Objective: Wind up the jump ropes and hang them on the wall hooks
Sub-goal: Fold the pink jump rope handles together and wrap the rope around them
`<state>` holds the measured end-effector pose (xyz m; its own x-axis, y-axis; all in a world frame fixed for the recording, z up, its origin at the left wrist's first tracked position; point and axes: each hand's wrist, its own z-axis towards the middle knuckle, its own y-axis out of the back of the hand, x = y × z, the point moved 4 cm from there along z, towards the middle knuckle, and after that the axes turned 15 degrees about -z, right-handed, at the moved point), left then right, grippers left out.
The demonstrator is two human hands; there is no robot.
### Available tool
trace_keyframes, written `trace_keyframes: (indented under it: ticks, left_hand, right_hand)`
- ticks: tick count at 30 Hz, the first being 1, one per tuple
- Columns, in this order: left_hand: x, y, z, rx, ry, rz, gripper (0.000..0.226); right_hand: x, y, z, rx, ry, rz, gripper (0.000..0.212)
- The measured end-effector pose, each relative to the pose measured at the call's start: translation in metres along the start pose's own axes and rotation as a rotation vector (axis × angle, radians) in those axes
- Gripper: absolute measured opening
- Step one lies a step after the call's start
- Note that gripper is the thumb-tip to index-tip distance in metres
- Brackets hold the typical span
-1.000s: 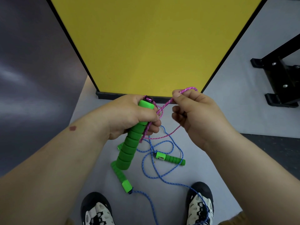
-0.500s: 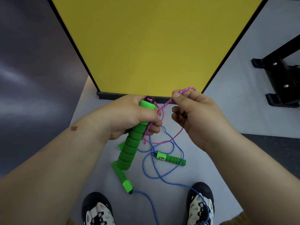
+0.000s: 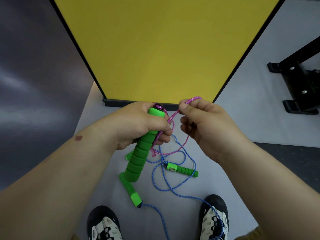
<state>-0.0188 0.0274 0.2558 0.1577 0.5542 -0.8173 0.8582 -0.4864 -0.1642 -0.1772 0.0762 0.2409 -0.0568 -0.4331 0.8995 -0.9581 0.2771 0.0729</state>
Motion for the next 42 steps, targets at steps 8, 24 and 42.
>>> trace_keyframes:
  ticks: [8,24,42]
  left_hand:
    - [-0.001,-0.001,0.001,-0.001,-0.009,0.004,0.012]
    - [0.0,0.0,0.004,0.012,-0.019,-0.006,0.011]
    - [0.002,0.001,0.004,0.039,0.01,-0.005,0.02]
  right_hand:
    - [-0.001,-0.004,-0.003,0.078,-0.023,0.004,0.015]
    - [0.003,0.003,0.0,-0.009,-0.014,0.083,0.008]
    - [0.006,0.007,0.0,-0.051,0.029,0.06,0.006]
